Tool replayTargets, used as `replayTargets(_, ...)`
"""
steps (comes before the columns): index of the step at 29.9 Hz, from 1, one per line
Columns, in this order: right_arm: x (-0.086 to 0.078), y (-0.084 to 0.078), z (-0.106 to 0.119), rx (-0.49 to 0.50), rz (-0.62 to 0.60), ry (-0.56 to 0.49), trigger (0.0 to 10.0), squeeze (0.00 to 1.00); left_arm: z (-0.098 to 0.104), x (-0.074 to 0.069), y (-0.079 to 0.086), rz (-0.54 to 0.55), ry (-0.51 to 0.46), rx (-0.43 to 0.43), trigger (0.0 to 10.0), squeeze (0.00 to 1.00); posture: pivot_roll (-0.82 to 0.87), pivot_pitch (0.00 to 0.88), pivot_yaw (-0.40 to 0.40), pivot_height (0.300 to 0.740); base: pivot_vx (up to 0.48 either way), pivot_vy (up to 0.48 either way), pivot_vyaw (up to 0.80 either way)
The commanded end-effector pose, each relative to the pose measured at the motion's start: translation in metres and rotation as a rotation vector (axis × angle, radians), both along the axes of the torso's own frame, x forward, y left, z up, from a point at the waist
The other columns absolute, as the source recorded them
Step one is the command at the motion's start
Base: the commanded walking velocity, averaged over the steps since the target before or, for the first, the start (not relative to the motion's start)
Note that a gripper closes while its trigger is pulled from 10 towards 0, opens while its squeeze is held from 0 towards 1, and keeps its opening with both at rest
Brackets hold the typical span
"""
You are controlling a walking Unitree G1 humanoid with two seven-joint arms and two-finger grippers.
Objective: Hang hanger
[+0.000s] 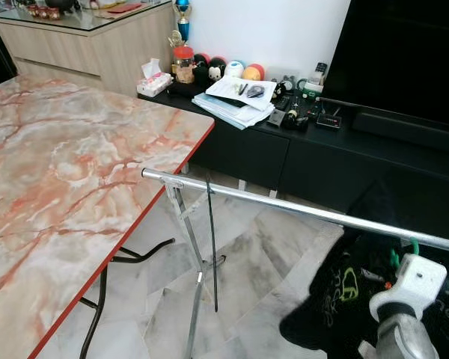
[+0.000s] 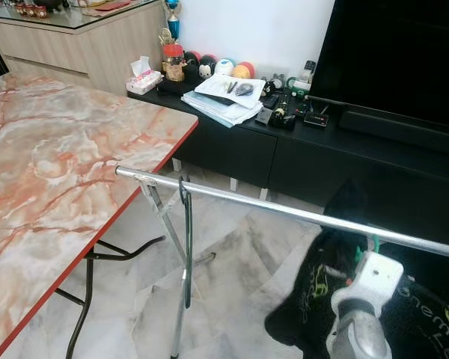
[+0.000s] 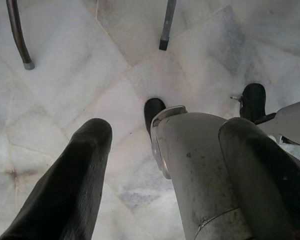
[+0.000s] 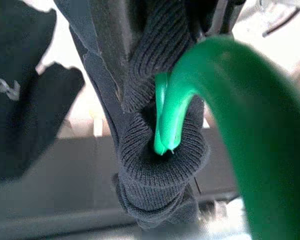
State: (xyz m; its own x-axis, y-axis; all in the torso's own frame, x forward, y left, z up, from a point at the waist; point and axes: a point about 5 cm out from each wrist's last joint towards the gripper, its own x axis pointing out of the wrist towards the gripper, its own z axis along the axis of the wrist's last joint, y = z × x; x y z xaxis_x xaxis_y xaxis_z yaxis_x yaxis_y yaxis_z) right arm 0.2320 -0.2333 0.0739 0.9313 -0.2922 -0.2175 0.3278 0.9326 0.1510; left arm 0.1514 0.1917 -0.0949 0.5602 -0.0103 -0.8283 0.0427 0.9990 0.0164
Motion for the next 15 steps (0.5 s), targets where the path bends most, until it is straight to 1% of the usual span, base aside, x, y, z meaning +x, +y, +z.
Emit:
replayTargets(1, -0.005, 0.0, 0.009, -0.024, -0.008, -0.039, 0.0, 0.0, -0.004, -0.011, 0.0, -0.005, 0.039, 0.001, 10.0, 0.0, 0.03, 0.064, -0.029, 0.74, 0.0, 0.0, 0.0)
replayTargets(2, -0.005, 0.0, 0.009, -0.024, -0.008, -0.039, 0.0, 0.0, -0.004, -0.011, 0.0, -0.005, 0.039, 0.001, 10.0, 0.0, 0.03, 0.064, -0.029, 0.74, 0.0, 0.0, 0.0)
replayTargets(4, -0.013, 0.001, 0.004, -0.032, 0.003, -0.001, 0.0, 0.0, -0.004, -0.011, 0.0, -0.003, 0.038, 0.002, 10.0, 0.0, 0.03, 0.057, -0.031, 0.74, 0.0, 0.0, 0.0)
replayTargets(6, -0.022, 0.002, -0.006, -0.034, -0.004, 0.06, 0.0, 0.0, -0.004, -0.011, 0.0, -0.002, 0.036, 0.002, 10.0, 0.0, 0.02, 0.052, -0.031, 0.74, 0.0, 0.0, 0.0)
replayTargets(9, -0.024, 0.001, -0.016, -0.059, 0.001, 0.128, 0.0, 0.0, -0.004, -0.011, 0.0, -0.003, 0.035, 0.002, 10.0, 0.0, 0.02, 0.045, -0.029, 0.74, 0.0, 0.0, 0.0)
replayTargets(10, -0.024, 0.0, -0.029, -0.063, 0.006, 0.209, 0.0, 0.0, -0.004, -0.011, 0.0, -0.005, 0.035, 0.001, 10.0, 0.0, 0.02, 0.037, -0.029, 0.74, 0.0, 0.0, 0.0)
replayTargets(11, -0.024, 0.0, -0.029, -0.063, 0.006, 0.209, 0.0, 0.0, -0.004, -0.011, 0.0, -0.005, 0.035, 0.001, 10.0, 0.0, 0.02, 0.037, -0.029, 0.74, 0.0, 0.0, 0.0)
replayTargets(12, -0.023, 0.0, -0.035, -0.062, 0.011, 0.247, 2.0, 0.0, -0.004, -0.011, -0.001, -0.005, 0.036, 0.001, 10.0, 0.0, 0.01, 0.032, -0.03, 0.74, 0.0, 0.0, 0.0)
replayTargets(13, -0.022, 0.001, -0.043, -0.04, 0.013, 0.273, 6.3, 0.0, -0.005, -0.011, -0.001, -0.005, 0.037, 0.001, 10.0, 0.0, 0.02, 0.021, -0.032, 0.74, 0.0, 0.0, 0.0)
replayTargets(14, -0.017, 0.006, -0.059, -0.017, 0.096, 0.337, 10.0, 0.0, -0.005, -0.011, -0.001, -0.001, 0.036, 0.0, 10.0, 0.0, 0.02, 0.011, -0.034, 0.74, 0.0, 0.0, 0.0)
replayTargets(15, -0.015, 0.008, -0.063, -0.022, 0.127, 0.348, 10.0, 0.0, -0.005, -0.011, -0.001, 0.002, 0.036, -0.001, 10.0, 0.0, 0.02, 0.011, -0.034, 0.74, 0.0, 0.0, 0.0)
